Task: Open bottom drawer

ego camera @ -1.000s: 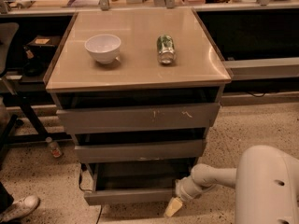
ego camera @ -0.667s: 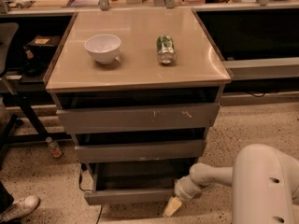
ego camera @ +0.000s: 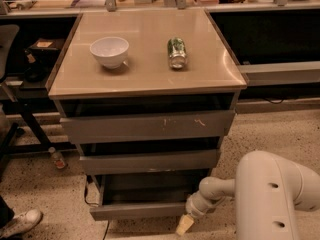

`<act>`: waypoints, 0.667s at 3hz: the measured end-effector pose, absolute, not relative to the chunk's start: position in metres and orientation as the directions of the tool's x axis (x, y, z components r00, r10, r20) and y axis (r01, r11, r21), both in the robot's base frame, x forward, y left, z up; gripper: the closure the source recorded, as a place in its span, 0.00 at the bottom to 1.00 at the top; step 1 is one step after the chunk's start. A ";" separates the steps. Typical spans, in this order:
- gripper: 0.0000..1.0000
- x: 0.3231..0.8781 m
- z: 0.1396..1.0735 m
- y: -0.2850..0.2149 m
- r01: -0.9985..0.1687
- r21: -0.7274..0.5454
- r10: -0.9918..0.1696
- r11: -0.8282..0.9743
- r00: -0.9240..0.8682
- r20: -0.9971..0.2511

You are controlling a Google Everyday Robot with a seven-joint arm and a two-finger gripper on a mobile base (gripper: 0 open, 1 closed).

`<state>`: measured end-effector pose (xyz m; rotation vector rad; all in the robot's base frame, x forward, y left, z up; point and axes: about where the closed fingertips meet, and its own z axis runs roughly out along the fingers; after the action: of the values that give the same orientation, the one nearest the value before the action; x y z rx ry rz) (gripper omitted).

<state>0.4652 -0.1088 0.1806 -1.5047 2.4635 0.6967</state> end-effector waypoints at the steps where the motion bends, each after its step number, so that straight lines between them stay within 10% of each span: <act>1: 0.00 0.465 0.183 -0.109 -0.875 0.300 -0.794 0.381 -0.476 -0.378; 2: 0.00 0.434 0.194 -0.130 -0.853 0.318 -0.792 0.415 -0.510 -0.334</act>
Offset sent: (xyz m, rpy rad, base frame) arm -0.1084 -0.0762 0.0443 -0.1176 0.1225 -0.0978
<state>0.4337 -0.1298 0.1939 -1.4795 2.5292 0.6884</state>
